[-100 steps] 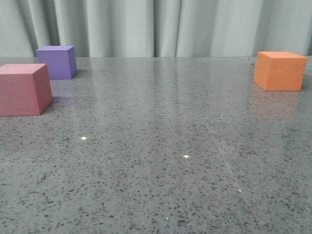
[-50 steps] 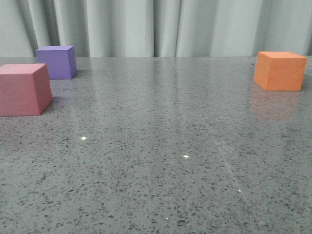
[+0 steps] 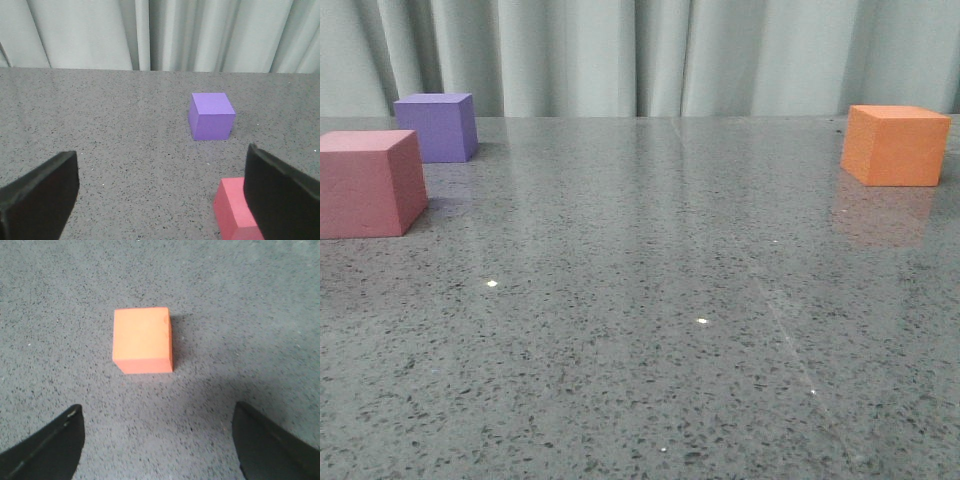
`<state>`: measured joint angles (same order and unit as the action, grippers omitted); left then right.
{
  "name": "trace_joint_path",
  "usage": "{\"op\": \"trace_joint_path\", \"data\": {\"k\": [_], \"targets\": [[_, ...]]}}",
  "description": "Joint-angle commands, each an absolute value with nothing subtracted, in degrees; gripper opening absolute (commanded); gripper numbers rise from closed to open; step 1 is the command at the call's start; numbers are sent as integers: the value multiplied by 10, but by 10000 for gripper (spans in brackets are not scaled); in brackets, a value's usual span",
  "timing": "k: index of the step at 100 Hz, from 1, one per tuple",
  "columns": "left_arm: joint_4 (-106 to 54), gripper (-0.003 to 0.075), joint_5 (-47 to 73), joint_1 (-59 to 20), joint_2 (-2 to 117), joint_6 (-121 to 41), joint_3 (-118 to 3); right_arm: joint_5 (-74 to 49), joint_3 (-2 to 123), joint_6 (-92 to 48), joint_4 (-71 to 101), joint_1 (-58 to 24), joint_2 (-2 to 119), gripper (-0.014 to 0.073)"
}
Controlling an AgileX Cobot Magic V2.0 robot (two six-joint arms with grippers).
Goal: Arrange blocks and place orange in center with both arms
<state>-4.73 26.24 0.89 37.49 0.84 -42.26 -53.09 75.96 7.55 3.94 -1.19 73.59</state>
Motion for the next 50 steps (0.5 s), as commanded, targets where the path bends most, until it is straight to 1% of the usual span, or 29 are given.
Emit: {"op": "trace_joint_path", "data": {"k": [1,26,50], "targets": [[-53,627,217,9,376,13,-444,-537,829,72,48,-12,776,601],[-53,627,217,9,376,13,-444,-641,982,65,52,-13,911,601],[-53,627,201,9,376,13,-444,-706,1069,61,66,-13,1000,601]]}}
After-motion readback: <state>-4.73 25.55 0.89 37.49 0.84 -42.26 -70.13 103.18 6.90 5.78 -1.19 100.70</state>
